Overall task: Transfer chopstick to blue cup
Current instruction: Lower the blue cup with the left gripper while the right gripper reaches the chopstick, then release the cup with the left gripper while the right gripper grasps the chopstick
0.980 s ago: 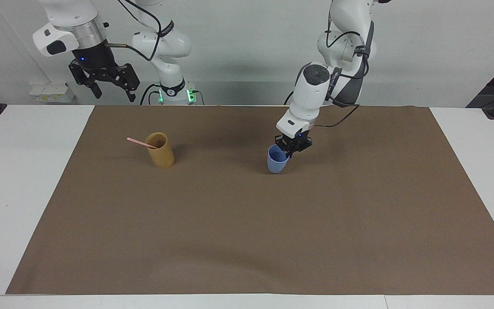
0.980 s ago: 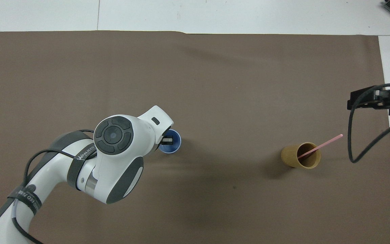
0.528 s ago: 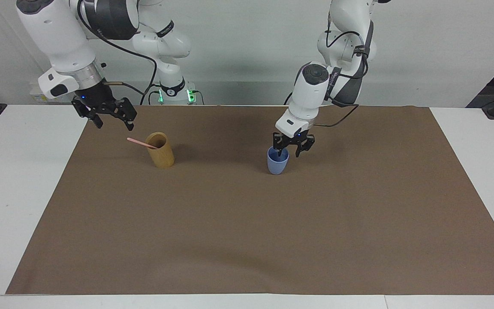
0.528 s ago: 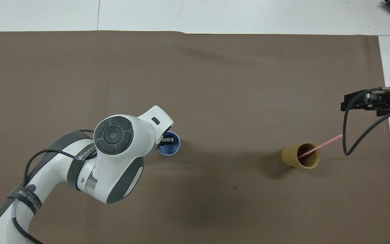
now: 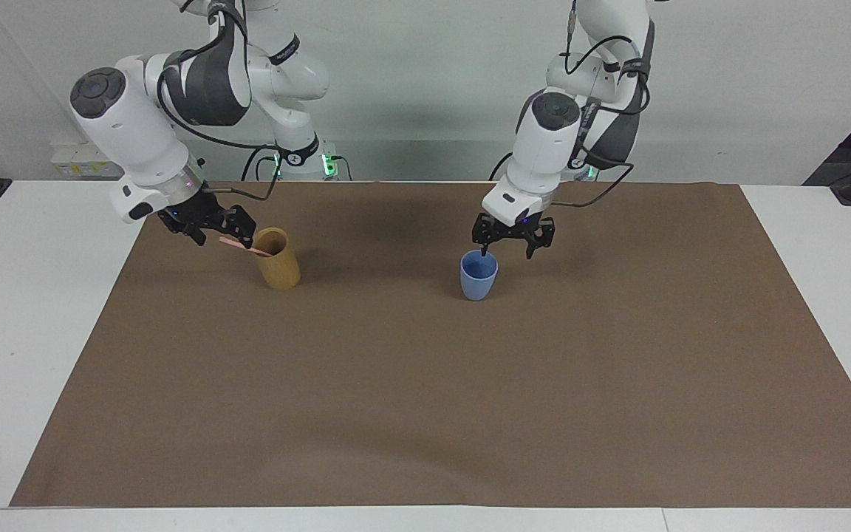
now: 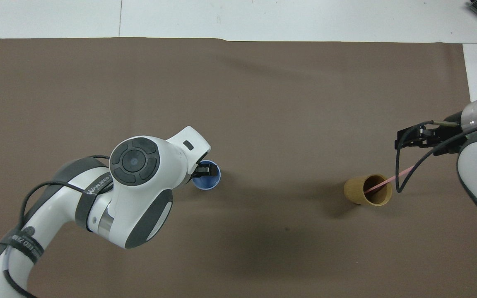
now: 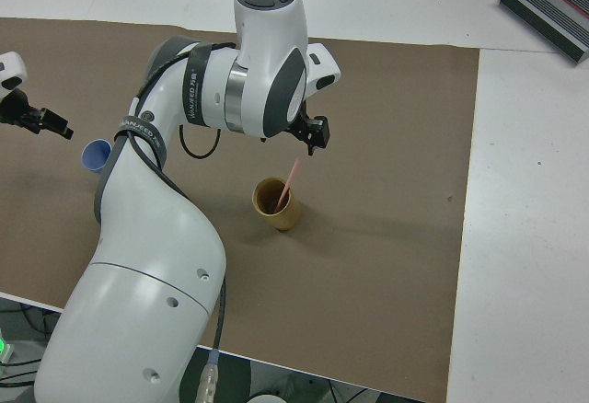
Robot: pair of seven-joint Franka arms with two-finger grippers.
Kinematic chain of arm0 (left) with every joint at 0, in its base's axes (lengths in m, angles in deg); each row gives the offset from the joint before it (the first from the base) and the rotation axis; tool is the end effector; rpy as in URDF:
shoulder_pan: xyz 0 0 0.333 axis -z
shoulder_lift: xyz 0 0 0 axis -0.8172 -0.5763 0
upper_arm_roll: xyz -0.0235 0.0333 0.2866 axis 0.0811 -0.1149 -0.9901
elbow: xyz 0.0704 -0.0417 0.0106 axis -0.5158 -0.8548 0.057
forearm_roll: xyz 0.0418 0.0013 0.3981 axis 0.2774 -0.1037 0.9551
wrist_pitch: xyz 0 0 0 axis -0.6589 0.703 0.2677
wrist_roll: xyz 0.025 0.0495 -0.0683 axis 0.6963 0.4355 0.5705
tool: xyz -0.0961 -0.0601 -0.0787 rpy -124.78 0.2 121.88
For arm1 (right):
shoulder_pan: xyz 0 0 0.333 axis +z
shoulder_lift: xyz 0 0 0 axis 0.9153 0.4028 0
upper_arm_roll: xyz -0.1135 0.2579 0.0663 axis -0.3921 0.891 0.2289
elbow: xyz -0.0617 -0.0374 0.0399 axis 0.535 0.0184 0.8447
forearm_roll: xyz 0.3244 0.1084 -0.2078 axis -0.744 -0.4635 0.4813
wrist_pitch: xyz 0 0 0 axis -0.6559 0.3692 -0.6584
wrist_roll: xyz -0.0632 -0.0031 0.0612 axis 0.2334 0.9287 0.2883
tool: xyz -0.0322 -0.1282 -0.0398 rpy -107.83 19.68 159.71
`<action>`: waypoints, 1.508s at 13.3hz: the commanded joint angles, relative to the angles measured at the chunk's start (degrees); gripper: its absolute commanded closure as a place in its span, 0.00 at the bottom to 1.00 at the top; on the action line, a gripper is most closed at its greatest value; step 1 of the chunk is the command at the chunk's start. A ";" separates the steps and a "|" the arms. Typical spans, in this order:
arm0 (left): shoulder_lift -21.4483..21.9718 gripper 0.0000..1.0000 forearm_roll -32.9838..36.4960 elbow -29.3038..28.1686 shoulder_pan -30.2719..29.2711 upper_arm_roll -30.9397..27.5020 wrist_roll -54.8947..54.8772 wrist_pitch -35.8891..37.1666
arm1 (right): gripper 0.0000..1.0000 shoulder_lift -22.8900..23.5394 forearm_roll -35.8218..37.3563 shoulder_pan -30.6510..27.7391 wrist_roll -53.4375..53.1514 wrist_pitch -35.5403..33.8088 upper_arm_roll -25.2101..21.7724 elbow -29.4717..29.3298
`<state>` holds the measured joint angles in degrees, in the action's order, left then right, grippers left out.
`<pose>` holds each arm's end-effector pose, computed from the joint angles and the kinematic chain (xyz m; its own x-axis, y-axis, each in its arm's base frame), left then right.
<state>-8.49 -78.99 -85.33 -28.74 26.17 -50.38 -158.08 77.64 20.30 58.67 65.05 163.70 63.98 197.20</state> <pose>0.5021 -0.2766 0.4301 0.9929 -0.1183 0.0119 -0.1188 -0.9910 0.0609 0.5538 -0.0255 0.4262 0.9840 -0.1207 -0.1308 -0.1327 -0.9873 -0.0872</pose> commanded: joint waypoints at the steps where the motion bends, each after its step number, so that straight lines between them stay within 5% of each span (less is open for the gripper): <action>1: 1.81 0.00 0.23 6.01 -6.01 -0.06 -7.94 9.61 | 0.06 -1.84 -2.05 -2.79 4.65 1.14 0.34 3.17; 7: 5.50 0.00 0.23 7.08 -18.32 -0.06 -26.49 15.78 | 0.55 -1.93 -2.40 -2.96 5.36 0.79 0.34 3.61; 15: 6.12 0.00 0.23 7.96 -20.09 -0.06 -28.62 15.70 | 0.81 -2.10 -3.37 -2.96 7.82 -1.31 0.34 3.61; 18: 6.12 0.00 0.32 9.63 -20.26 -0.06 -28.89 16.66 | 1.00 -2.02 -3.46 -2.96 7.90 -1.40 0.34 3.35; 20: 6.12 0.00 0.49 9.81 -20.70 -0.06 -28.71 17.10 | 1.00 -2.02 -5.28 -3.05 7.90 -2.19 0.26 2.47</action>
<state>-2.61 -78.95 -76.54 -48.44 25.69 -78.51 -142.80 76.63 17.72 56.64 70.85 162.27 63.99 199.23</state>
